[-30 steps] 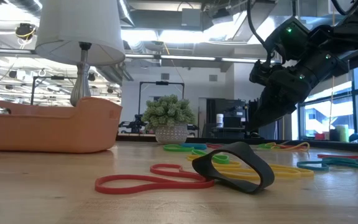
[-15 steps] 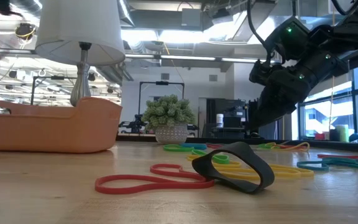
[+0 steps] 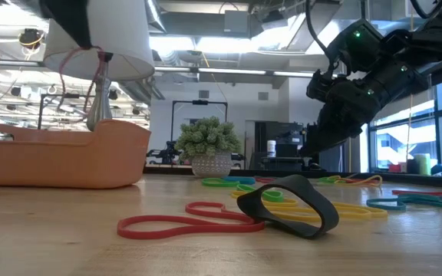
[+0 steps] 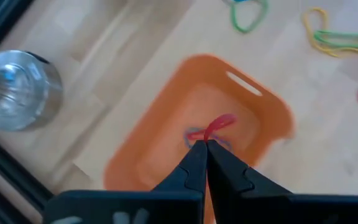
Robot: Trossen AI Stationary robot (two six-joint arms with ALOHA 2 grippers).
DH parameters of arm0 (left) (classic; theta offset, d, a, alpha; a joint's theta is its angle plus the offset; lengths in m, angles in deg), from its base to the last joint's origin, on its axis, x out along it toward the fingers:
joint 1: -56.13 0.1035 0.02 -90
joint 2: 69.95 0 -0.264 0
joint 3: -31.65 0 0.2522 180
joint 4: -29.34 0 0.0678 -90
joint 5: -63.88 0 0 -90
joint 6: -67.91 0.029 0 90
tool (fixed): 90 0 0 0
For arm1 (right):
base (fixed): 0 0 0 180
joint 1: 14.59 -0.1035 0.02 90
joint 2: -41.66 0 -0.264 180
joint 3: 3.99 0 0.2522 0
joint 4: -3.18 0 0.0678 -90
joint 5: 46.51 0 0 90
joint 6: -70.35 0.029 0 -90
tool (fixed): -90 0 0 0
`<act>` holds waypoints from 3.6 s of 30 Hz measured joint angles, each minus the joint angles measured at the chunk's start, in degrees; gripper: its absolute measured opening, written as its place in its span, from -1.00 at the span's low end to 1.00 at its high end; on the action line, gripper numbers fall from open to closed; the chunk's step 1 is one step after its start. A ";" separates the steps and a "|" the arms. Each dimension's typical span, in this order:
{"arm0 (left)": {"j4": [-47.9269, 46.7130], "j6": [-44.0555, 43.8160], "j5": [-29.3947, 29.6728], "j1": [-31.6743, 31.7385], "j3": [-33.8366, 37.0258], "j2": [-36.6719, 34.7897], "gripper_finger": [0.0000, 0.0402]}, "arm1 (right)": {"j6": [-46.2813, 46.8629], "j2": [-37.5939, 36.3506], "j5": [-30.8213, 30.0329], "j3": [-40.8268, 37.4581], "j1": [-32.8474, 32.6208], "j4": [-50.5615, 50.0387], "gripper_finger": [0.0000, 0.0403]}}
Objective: Pick and place rubber bands into bin
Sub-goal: Put the red rubber band into the orange bin, then put yellow rubber band into the orange bin
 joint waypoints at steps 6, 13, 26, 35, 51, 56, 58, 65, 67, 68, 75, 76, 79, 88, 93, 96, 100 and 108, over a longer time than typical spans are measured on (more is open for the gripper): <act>1.20 6.39 -2.63 6.95 3.04 0.00 -0.98 | 0.00 -0.01 0.01 0.00 -0.01 0.15 -0.96; 13.25 11.94 -9.16 10.83 13.04 0.07 -0.98 | 0.00 0.00 0.01 0.00 0.01 0.13 -0.96; 31.52 10.08 -16.26 13.12 29.53 0.31 -0.98 | 0.02 0.00 0.01 0.00 0.00 0.15 -0.96; 36.38 8.06 -16.98 11.74 31.85 6.84 -0.98 | 0.00 0.00 0.01 0.00 -0.01 0.31 -0.96; 32.24 -13.08 -19.38 12.35 26.91 16.98 -0.98 | 0.02 0.00 0.01 0.00 -0.01 0.52 -0.96; 32.41 -15.08 -19.38 12.35 26.91 17.00 -0.96 | 0.02 0.00 0.01 0.00 -0.01 0.50 -0.96; 32.49 -15.18 -19.40 12.36 26.93 17.00 -0.91 | 0.02 0.00 0.01 0.00 -0.01 0.48 -0.96; 32.18 -15.93 -19.71 12.37 26.73 15.36 -0.67 | 0.02 0.00 0.01 0.00 0.01 0.41 -0.96; 30.92 -15.05 -19.30 12.37 26.04 14.41 -0.60 | 0.02 0.00 0.01 0.00 -0.01 0.40 -0.96; 30.37 -14.54 -18.97 12.37 25.68 13.89 -0.56 | 0.02 0.00 0.01 0.00 0.00 0.39 -0.96; 29.33 -9.06 -19.72 12.36 25.14 9.85 -0.47 | 0.04 0.00 0.01 0.00 -0.01 0.34 -0.96; 29.07 -8.96 -19.83 12.37 25.14 9.30 -0.47 | 0.02 0.00 0.01 0.00 -0.01 0.35 -0.96; 27.61 -8.96 -19.80 12.37 25.11 7.38 -0.49 | 0.04 -0.01 0.01 0.00 0.00 0.37 -0.96; 22.04 -7.67 -18.32 12.32 25.07 2.56 -0.59 | 0.04 0.00 0.02 0.00 -0.01 0.37 -0.96; 21.92 -1.82 -14.13 11.50 25.03 0.77 -0.71 | 0.29 0.00 0.01 0.00 0.00 0.30 -0.96; 21.94 3.91 -11.72 11.50 25.03 -0.05 -0.86 | 0.20 0.00 0.01 0.00 0.00 0.85 -0.96; 21.99 13.12 -8.99 11.50 25.03 -1.24 -0.98 | 0.15 -0.01 0.01 0.00 0.01 1.00 -0.96; 22.00 27.37 -7.02 11.50 25.01 -3.32 -0.98 | -0.19 0.00 -0.01 -0.02 0.01 2.61 -0.96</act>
